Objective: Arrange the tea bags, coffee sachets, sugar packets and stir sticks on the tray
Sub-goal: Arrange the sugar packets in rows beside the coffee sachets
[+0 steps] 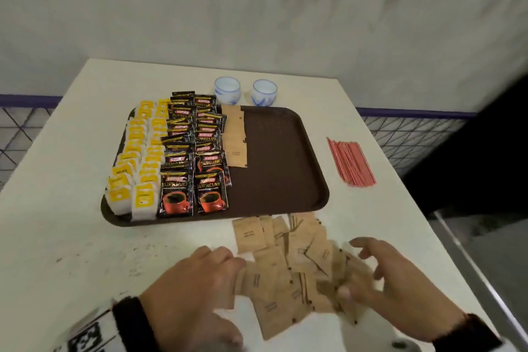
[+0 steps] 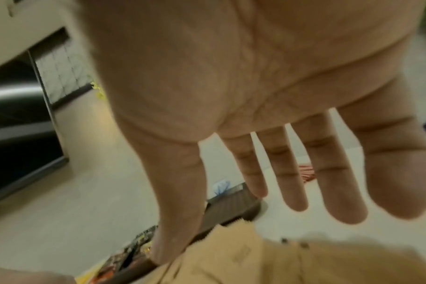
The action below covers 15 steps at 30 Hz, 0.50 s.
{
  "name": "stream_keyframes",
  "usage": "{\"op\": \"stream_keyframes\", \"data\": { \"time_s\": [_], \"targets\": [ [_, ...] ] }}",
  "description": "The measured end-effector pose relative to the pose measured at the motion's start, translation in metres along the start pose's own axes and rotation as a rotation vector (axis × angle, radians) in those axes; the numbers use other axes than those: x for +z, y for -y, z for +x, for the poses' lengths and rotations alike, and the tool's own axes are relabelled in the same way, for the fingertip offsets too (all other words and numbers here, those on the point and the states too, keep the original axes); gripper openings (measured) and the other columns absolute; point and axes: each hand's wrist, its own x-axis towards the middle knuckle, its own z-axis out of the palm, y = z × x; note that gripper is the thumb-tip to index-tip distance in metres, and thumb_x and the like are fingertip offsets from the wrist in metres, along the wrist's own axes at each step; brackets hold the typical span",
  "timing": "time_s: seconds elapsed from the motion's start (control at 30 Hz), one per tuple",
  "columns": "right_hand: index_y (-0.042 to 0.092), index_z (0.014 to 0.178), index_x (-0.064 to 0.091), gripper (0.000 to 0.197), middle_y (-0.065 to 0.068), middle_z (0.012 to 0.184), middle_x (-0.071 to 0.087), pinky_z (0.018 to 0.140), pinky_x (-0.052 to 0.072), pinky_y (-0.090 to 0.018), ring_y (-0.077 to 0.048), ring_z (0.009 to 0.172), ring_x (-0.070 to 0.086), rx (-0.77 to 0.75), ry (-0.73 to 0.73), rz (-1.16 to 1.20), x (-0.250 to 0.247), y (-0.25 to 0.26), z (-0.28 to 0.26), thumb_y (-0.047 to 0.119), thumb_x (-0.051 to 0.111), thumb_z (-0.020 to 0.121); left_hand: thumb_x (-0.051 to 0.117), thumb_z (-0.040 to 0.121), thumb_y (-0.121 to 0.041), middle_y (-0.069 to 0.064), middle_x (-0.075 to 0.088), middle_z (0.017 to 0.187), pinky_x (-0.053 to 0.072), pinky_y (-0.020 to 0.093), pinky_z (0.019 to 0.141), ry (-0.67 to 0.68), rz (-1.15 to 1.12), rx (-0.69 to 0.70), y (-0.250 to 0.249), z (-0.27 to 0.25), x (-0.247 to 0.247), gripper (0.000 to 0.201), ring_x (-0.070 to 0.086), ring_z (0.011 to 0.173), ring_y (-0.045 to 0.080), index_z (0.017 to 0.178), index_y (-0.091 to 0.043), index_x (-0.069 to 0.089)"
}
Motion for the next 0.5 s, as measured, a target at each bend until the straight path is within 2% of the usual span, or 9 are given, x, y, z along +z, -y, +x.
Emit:
{"op": "stream_keyframes", "data": {
  "time_s": [0.07, 0.13, 0.2, 0.27, 0.33, 0.37, 0.43, 0.5],
  "targets": [
    [0.03, 0.142, 0.023, 0.084, 0.01, 0.137, 0.033, 0.108, 0.038, -0.031, -0.011, 0.124, 0.04, 0.03, -0.02, -0.056, 0.01, 0.004, -0.002, 0.052, 0.07, 0.077, 0.066, 0.06, -0.068, -0.017, 0.032, 0.128, 0.045, 0.03, 0.092, -0.003, 0.086, -0.047, -0.001, -0.002, 0.011, 0.09, 0.032, 0.109, 0.008, 0.135, -0.035, 0.03],
    [0.027, 0.145, 0.019, 0.087, 0.006, 0.143, 0.028, 0.114, 0.031, -0.034, -0.016, 0.132, 0.034, 0.037, -0.049, -0.12, 0.019, 0.004, 0.0, 0.05, 0.07, 0.079, 0.068, 0.064, -0.062, -0.012, 0.031, 0.127, 0.046, 0.03, 0.09, -0.029, 0.174, -0.096, -0.003, 0.0, 0.017, 0.084, 0.033, 0.11, 0.012, 0.134, -0.03, 0.032],
    [0.024, 0.143, 0.024, 0.084, 0.004, 0.136, 0.031, 0.109, 0.035, -0.03, -0.018, 0.125, 0.041, 0.055, -0.079, -0.128, 0.028, 0.0, 0.004, 0.043, 0.073, 0.077, 0.067, 0.073, -0.048, -0.006, 0.036, 0.126, 0.041, 0.027, 0.09, -0.072, 0.164, -0.138, -0.005, 0.004, 0.018, 0.07, 0.037, 0.11, 0.016, 0.131, -0.023, 0.036],
    [0.021, 0.136, 0.033, 0.075, 0.004, 0.124, 0.035, 0.103, 0.04, -0.028, -0.019, 0.116, 0.048, 0.059, -0.08, -0.076, 0.035, -0.006, 0.01, 0.034, 0.074, 0.075, 0.071, 0.074, -0.036, -0.005, 0.04, 0.121, 0.036, 0.023, 0.083, -0.079, 0.074, -0.198, -0.001, 0.009, 0.015, 0.061, 0.04, 0.108, 0.015, 0.125, -0.023, 0.04],
    [0.015, 0.13, 0.041, 0.056, 0.007, 0.111, 0.032, 0.101, 0.039, -0.023, -0.018, 0.116, 0.046, 0.049, -0.086, -0.045, 0.041, -0.011, 0.013, 0.024, 0.068, 0.082, 0.074, 0.07, -0.03, -0.007, 0.046, 0.114, 0.038, 0.023, 0.079, -0.043, -0.01, -0.258, 0.006, 0.01, 0.012, 0.053, 0.043, 0.102, 0.014, 0.114, -0.028, 0.045],
    [0.015, 0.128, 0.043, 0.05, 0.008, 0.107, 0.03, 0.097, 0.039, -0.019, -0.017, 0.115, 0.045, 0.055, -0.086, -0.045, 0.043, -0.015, 0.015, 0.021, 0.066, 0.084, 0.074, 0.071, -0.026, -0.006, 0.05, 0.109, 0.041, 0.023, 0.076, -0.029, -0.056, -0.276, 0.011, 0.01, 0.011, 0.043, 0.046, 0.097, 0.014, 0.104, -0.029, 0.048],
    [0.021, 0.119, 0.045, 0.054, 0.006, 0.104, 0.034, 0.079, 0.041, -0.009, -0.016, 0.104, 0.047, 0.061, -0.137, 0.044, 0.047, -0.026, 0.019, 0.013, 0.074, 0.074, 0.07, 0.074, -0.02, -0.004, 0.056, 0.098, 0.04, 0.024, 0.067, -0.031, -0.126, -0.266, 0.018, 0.008, 0.007, 0.026, 0.051, 0.087, 0.014, 0.081, -0.03, 0.047],
    [0.026, 0.105, 0.046, 0.057, 0.001, 0.103, 0.042, 0.066, 0.038, -0.007, -0.016, 0.094, 0.048, 0.064, -0.234, 0.132, 0.05, -0.035, 0.022, 0.007, 0.079, 0.063, 0.063, 0.081, -0.015, -0.002, 0.062, 0.086, 0.043, 0.024, 0.058, -0.094, -0.261, -0.227, 0.023, 0.003, 0.0, 0.017, 0.056, 0.071, 0.01, 0.075, -0.025, 0.051]
  ]
}}
